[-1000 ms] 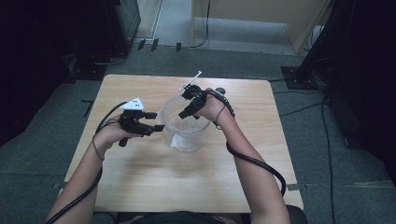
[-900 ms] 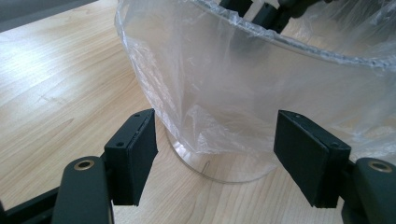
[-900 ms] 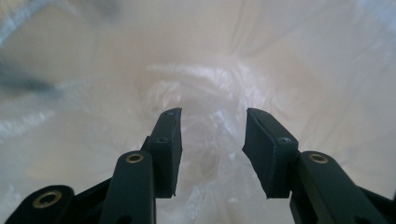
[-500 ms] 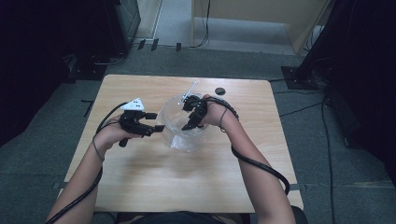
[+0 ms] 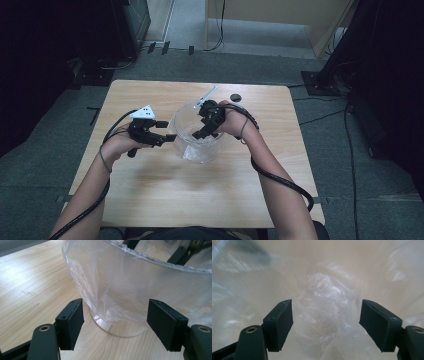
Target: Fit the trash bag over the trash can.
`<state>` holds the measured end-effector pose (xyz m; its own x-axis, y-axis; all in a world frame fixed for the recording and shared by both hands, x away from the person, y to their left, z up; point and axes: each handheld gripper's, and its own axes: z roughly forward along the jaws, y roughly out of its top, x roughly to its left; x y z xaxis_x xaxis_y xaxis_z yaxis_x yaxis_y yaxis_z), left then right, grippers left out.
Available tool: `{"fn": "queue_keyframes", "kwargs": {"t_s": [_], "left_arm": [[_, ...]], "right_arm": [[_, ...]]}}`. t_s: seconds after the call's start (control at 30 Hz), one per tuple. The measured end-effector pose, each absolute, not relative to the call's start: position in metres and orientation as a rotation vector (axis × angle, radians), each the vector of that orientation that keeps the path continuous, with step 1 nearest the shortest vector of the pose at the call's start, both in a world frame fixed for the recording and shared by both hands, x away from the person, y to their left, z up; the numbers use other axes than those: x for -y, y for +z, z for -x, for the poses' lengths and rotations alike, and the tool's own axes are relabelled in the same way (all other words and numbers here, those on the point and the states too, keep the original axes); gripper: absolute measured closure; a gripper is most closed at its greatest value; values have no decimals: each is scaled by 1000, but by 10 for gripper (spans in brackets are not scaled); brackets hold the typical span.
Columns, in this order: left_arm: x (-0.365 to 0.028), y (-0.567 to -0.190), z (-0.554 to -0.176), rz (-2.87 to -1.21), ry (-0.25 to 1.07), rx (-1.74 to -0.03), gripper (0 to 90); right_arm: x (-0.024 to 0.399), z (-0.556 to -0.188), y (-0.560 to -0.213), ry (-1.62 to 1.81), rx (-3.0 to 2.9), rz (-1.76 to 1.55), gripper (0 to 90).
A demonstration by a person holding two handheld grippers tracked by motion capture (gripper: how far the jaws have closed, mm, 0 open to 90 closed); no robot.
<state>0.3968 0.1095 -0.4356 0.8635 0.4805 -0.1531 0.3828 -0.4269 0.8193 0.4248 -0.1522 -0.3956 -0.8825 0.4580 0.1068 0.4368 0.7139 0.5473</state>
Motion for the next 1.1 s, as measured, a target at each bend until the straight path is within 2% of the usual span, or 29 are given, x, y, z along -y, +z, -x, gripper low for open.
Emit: {"fn": "queue_keyframes", "kwargs": {"t_s": [0.5, 1.1], "left_arm": [[-112, -435, -395, -2073, 144, -631, 289], [-104, -431, -388, -2091, 149, -591, 288]], "right_arm": [[176, -414, -374, 1119, -2743, -749, 261], [248, -390, -370, 1299, -2591, -721, 253]]}}
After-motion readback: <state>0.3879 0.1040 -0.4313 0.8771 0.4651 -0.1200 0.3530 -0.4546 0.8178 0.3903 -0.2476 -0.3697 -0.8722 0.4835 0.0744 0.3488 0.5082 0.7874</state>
